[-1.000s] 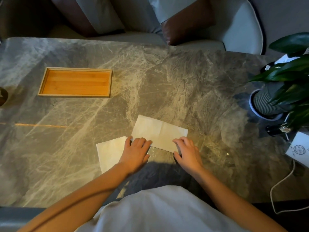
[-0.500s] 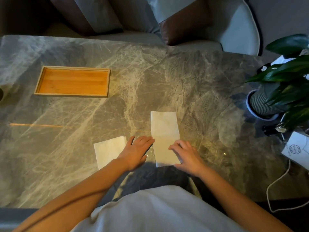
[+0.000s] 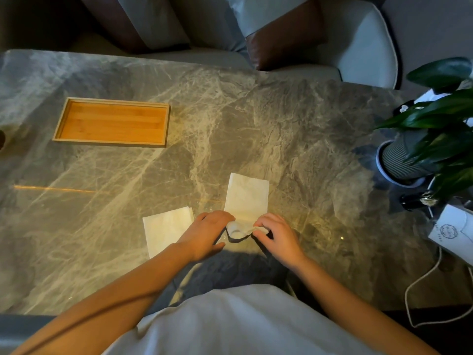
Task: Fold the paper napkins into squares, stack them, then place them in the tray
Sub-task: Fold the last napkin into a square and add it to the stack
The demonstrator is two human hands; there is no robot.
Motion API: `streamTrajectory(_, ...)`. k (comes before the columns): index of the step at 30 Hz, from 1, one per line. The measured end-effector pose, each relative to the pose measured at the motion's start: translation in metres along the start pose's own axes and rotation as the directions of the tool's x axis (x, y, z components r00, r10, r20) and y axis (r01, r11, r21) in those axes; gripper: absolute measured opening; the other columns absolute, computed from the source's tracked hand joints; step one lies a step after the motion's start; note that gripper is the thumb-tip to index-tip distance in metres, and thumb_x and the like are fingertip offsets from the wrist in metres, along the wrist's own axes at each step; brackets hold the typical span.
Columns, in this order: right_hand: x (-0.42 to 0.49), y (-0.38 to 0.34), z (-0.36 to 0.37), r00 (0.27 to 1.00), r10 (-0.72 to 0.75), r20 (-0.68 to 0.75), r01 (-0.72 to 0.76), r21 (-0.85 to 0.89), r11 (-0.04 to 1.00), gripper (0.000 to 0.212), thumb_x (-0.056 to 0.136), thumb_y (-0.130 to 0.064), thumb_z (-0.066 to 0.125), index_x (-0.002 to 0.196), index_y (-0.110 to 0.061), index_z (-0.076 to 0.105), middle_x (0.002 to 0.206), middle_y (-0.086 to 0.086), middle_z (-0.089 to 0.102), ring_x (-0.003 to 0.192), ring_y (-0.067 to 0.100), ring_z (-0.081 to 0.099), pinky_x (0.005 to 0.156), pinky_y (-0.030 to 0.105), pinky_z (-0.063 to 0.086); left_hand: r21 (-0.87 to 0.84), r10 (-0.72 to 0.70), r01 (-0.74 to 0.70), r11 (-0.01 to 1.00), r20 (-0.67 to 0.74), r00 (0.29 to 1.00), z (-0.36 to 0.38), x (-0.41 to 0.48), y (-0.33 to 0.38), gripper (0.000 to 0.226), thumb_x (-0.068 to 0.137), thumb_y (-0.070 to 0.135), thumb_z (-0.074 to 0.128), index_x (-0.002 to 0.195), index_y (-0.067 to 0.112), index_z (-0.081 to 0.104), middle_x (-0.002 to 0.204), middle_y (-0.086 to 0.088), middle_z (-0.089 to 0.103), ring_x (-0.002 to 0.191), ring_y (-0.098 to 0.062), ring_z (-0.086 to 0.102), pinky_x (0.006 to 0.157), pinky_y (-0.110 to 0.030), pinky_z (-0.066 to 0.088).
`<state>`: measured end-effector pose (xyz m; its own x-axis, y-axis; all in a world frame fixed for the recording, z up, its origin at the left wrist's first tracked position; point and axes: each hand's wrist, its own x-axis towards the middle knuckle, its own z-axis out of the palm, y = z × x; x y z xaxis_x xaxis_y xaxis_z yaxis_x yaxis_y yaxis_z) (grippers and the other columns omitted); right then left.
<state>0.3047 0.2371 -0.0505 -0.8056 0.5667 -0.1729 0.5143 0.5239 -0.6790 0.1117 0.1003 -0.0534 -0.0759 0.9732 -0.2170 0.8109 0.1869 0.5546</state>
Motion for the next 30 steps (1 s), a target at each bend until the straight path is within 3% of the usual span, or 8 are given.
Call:
streamTrajectory(4, -0.001, -0.004, -0.006, 1.000, -0.020, 0.014, 0.020, 0.014, 1.000, 0.014, 0.082, -0.039, 0.062, 0.093, -0.030, 0.062, 0.098, -0.017, 0.056, 0.096, 0.004, 0.048, 0.079, 0.021, 0.043, -0.042, -0.072, 0.068, 0.997, -0.118, 0.990, -0.003, 0.005, 0.005, 0.012, 0.085, 0.025, 0.057, 0.096, 0.021, 0.060, 0.096, 0.000, 0.068, 0.090, -0.022, 0.061, 0.082, -0.030, 0.046)
streamTrajectory(7, -0.003, 0.002, -0.009, 0.995, 0.011, 0.098, -0.007, -0.040, 0.999, 0.045, 0.071, -0.038, 0.076, 0.111, -0.031, 0.057, 0.112, -0.017, 0.050, 0.105, 0.004, 0.042, 0.084, 0.017, 0.036, -0.047, -0.130, 0.124, 0.991, -0.144, 0.981, -0.005, 0.004, 0.005, 0.009, 0.089, 0.023, 0.051, 0.091, 0.017, 0.057, 0.084, -0.006, 0.068, 0.074, -0.025, 0.060, 0.068, -0.034, 0.047)
streamTrajectory(9, -0.004, 0.005, -0.008, 0.989, 0.046, 0.143, -0.037, -0.067, 0.997, 0.053, 0.072, -0.034, 0.078, 0.120, -0.024, 0.058, 0.116, -0.010, 0.053, 0.107, 0.007, 0.043, 0.087, 0.021, 0.038, -0.043, -0.136, 0.131, 0.990, -0.158, 0.978, -0.005, 0.001, 0.003, 0.014, 0.092, 0.026, 0.047, 0.097, 0.015, 0.055, 0.083, -0.008, 0.068, 0.073, -0.028, 0.061, 0.067, -0.036, 0.047)
streamTrajectory(12, -0.006, 0.004, -0.001, 0.994, 0.089, 0.055, -0.092, 0.042, 0.995, 0.022, 0.082, -0.022, 0.072, 0.103, -0.022, 0.067, 0.093, -0.014, 0.062, 0.085, 0.000, 0.054, 0.073, 0.018, 0.042, -0.040, -0.149, 0.145, 0.989, -0.163, 0.975, -0.006, -0.002, 0.002, 0.028, 0.095, 0.031, 0.045, 0.116, 0.014, 0.052, 0.084, -0.010, 0.070, 0.074, -0.030, 0.063, 0.068, -0.039, 0.049)
streamTrajectory(15, -0.005, -0.001, 0.002, 0.986, 0.168, 0.015, -0.169, 0.124, 0.978, 0.006, 0.087, -0.020, 0.065, 0.093, -0.022, 0.065, 0.077, -0.016, 0.061, 0.072, -0.002, 0.058, 0.063, 0.013, 0.043, -0.096, -0.210, 0.197, 0.976, -0.164, 0.964, -0.006, -0.004, 0.002, 0.029, 0.094, 0.032, 0.046, 0.118, 0.015, 0.049, 0.079, -0.007, 0.071, 0.071, -0.028, 0.064, 0.062, -0.034, 0.047)
streamTrajectory(20, 0.000, -0.006, 0.004, 0.961, 0.277, 0.026, -0.277, 0.185, 0.943, 0.005, 0.088, -0.017, 0.065, 0.088, -0.012, 0.063, 0.074, 0.003, 0.065, 0.068, 0.019, 0.060, 0.065, 0.030, 0.049, -0.197, -0.314, 0.283, 0.939, -0.151, 0.937, -0.006, -0.005, 0.002, 0.019, 0.093, 0.028, 0.051, 0.108, 0.018, 0.046, 0.077, 0.003, 0.068, 0.069, -0.023, 0.064, 0.061, -0.032, 0.047)
streamTrajectory(26, 0.003, -0.006, 0.005, 0.933, 0.355, 0.053, -0.357, 0.242, 0.902, 0.007, 0.082, -0.009, 0.066, 0.078, -0.008, 0.060, 0.067, 0.001, 0.058, 0.062, 0.011, 0.050, 0.061, 0.026, 0.043, -0.223, -0.335, 0.305, 0.926, -0.108, 0.936, -0.007, -0.001, 0.004, 0.029, 0.090, 0.024, 0.056, 0.117, 0.019, 0.045, 0.084, 0.004, 0.071, 0.075, -0.021, 0.065, 0.076, -0.035, 0.053)
streamTrajectory(30, 0.003, -0.007, 0.005, 0.927, 0.373, 0.035, -0.369, 0.246, 0.896, 0.024, 0.085, -0.018, 0.066, 0.071, -0.002, 0.054, 0.064, 0.002, 0.052, 0.061, 0.012, 0.047, 0.061, 0.026, 0.041, -0.200, -0.323, 0.296, 0.934, -0.120, 0.939, -0.006, 0.001, 0.005, 0.028, 0.091, 0.023, 0.056, 0.117, 0.018, 0.045, 0.084, 0.005, 0.071, 0.075, -0.021, 0.066, 0.076, -0.033, 0.051)
